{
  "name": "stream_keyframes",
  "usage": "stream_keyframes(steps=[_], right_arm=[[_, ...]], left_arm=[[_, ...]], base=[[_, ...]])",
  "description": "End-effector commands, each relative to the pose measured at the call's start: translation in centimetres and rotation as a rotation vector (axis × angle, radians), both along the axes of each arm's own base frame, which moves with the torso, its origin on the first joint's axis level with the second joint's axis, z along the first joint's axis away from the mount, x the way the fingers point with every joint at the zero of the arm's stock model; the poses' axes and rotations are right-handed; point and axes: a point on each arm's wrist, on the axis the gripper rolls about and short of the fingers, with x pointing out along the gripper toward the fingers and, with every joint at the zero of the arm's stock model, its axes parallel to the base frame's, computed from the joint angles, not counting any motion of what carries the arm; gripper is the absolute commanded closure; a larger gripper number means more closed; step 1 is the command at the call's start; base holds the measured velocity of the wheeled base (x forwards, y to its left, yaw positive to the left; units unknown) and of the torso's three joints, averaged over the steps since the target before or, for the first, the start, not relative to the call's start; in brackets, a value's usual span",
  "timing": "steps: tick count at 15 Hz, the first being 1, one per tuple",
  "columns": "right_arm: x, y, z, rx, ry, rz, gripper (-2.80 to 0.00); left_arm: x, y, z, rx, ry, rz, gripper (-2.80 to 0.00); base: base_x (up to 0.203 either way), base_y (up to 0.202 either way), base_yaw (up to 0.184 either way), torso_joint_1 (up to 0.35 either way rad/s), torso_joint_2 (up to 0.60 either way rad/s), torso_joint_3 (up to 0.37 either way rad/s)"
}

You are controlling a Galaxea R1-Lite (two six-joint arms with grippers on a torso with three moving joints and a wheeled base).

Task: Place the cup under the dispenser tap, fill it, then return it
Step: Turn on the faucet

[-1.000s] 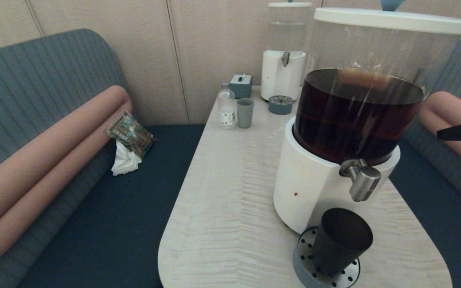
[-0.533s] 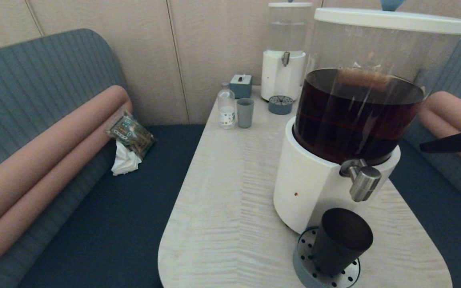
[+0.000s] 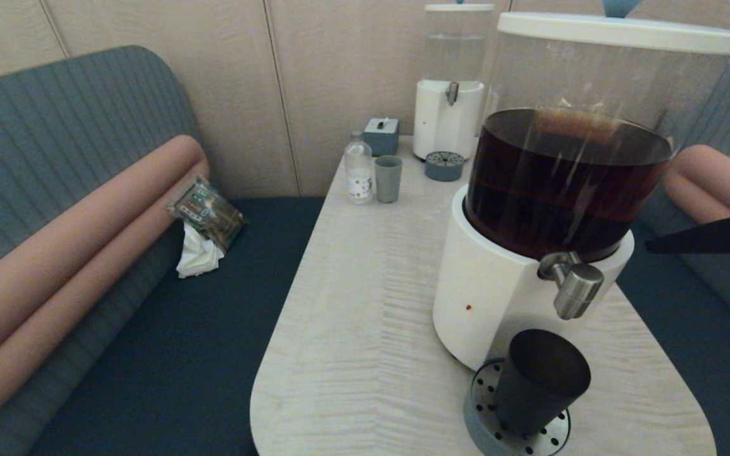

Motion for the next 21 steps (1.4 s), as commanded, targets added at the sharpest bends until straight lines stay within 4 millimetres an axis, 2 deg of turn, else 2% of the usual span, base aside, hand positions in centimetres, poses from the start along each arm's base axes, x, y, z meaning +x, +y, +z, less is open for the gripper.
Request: stream_keyframes(steps=[1,7,16,21], right_arm=[[0.4,0.4,-0.2,0.004,-0.006,0.018,0.0],[1.0,2.3,-1.0,-0.002,-0.056,0.068,0.0],[0.2,2.2,-1.9,-0.017,-0.034,0.07,0.0],[0.0,2.8,-2.2,-0.024,-0.021,0.099,0.0]], left_arm=[[0.3,0.0,-1.1,0.0,0.041,0.001,0.0],[0.3,0.0,-1.1,0.0,0.041,0.001,0.0],[0.3,0.0,-1.1,0.0,0.041,-0.001,0.0],[0.3,0.0,-1.1,0.0,0.041,0.001,0.0]], base=[[0.0,0.0,0.0,0.0,0.0,0.0],[0.0,0.0,0.0,0.0,0.0,0.0],[0.0,0.0,0.0,0.0,0.0,0.0],[0.0,0.0,0.0,0.0,0.0,0.0]])
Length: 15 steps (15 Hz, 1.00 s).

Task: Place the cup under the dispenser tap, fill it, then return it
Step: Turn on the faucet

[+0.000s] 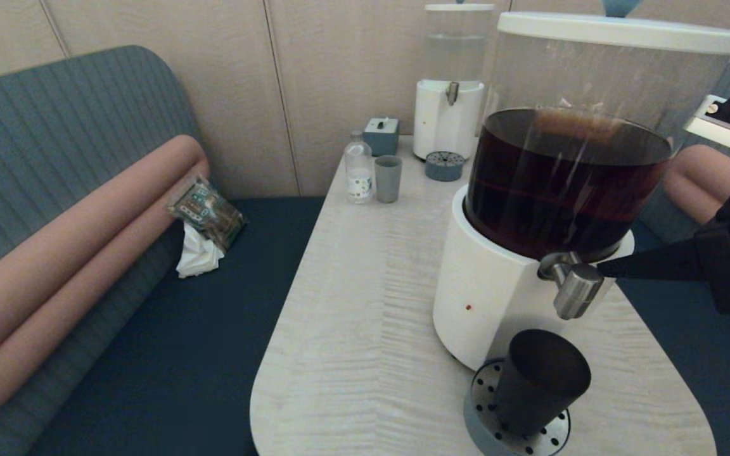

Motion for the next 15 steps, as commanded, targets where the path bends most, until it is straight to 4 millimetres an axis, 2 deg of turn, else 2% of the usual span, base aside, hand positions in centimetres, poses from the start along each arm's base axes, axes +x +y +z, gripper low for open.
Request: stream_keyframes(steps=[1,9,15], right_arm=[[-0.1,0.1,0.0,0.0,0.004,0.008,0.0],[-0.1,0.4,-0.2,0.0,0.002,0.022,0.0],[0.7,0.7,-1.3,-0.018,-0.024,-0.009,0.0]], left_arm=[[0.3,0.0,-1.1,0.0,0.041,0.0,0.0],[0.3,0.0,-1.1,0.0,0.041,0.0,0.0],[0.3,0.0,-1.1,0.0,0.041,0.0,0.0]], base=[[0.0,0.0,0.0,0.0,0.0,0.0],[0.0,0.0,0.0,0.0,0.0,0.0],[0.0,0.0,0.0,0.0,0.0,0.0]])
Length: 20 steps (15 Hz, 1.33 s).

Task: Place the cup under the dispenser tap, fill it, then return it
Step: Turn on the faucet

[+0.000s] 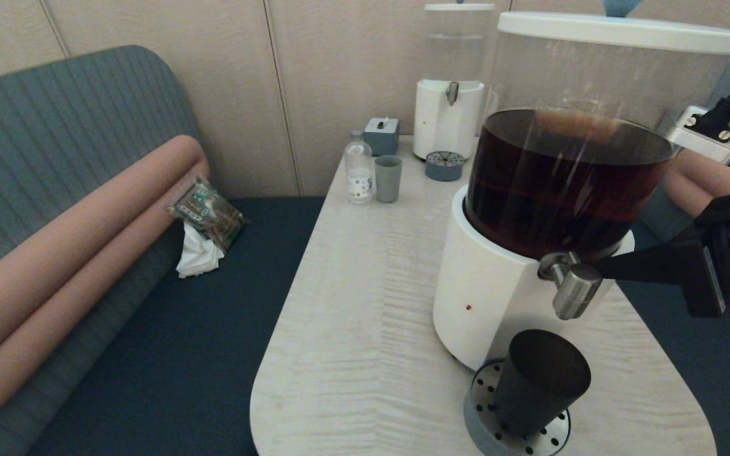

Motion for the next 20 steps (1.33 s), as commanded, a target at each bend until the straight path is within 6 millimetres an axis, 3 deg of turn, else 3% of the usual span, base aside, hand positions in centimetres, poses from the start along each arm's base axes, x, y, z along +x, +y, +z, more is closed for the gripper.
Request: stream_keyframes(steps=[1,11,20], right_arm=[[0.1,0.2,-0.5,-0.01,0.006,-0.002,0.0],[-0.5,1.1,0.1,0.001,-0.039,0.041,0.0],[-0.2,1.7,-0.7,-0.005,-0.07,0.076,0.0]], left_arm=[[0.3,0.0,-1.1,0.0,0.041,0.0,0.0],[0.3,0.0,-1.1,0.0,0.041,0.0,0.0],[0.3,0.0,-1.1,0.0,0.041,0.0,0.0]], base=[[0.0,0.0,0.0,0.0,0.0,0.0],[0.0,0.0,0.0,0.0,0.0,0.0],[0.0,0.0,0.0,0.0,0.0,0.0]])
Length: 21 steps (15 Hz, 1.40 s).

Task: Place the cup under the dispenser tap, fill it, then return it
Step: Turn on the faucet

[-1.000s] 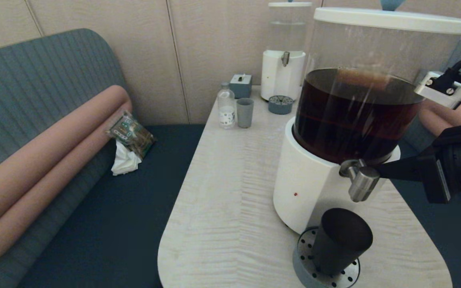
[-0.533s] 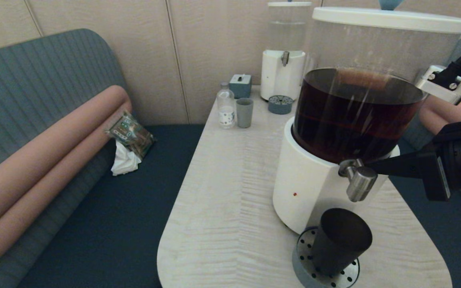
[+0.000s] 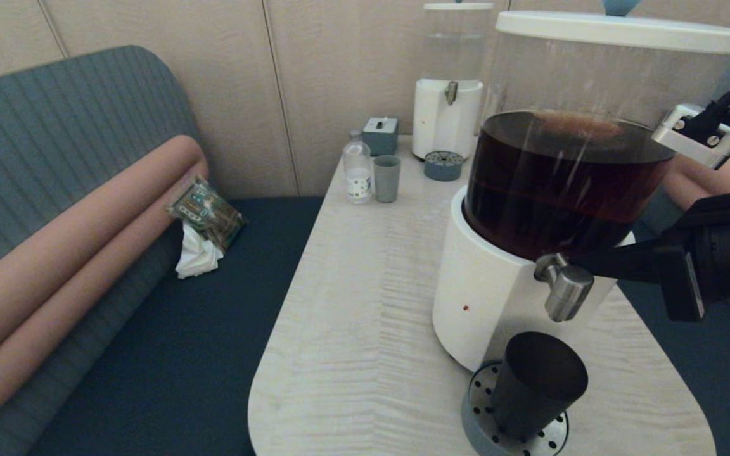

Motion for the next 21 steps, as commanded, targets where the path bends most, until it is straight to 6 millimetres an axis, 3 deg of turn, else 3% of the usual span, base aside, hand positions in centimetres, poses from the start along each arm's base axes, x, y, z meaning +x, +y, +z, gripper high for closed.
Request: stream_keyframes(steps=[1,4,21], right_arm=[[0.14,0.09,-0.48,-0.002,-0.009,0.005,0.0],[0.54,0.31,-1.35,-0.02,-0.019,0.013,0.0],[0.48,0.41,-0.85,-0.001,-0.073,0.033,0.0]], left_arm=[[0.35,0.01,-1.1,0.0,0.04,-0.001,0.0],[0.34,0.01,-1.1,0.0,0.04,-0.002,0.0],[0.34,0.01,-1.1,0.0,0.04,-0.001,0.0]], base=[[0.0,0.0,0.0,0.0,0.0,0.0],[0.0,0.0,0.0,0.0,0.0,0.0],[0.0,0.0,0.0,0.0,0.0,0.0]])
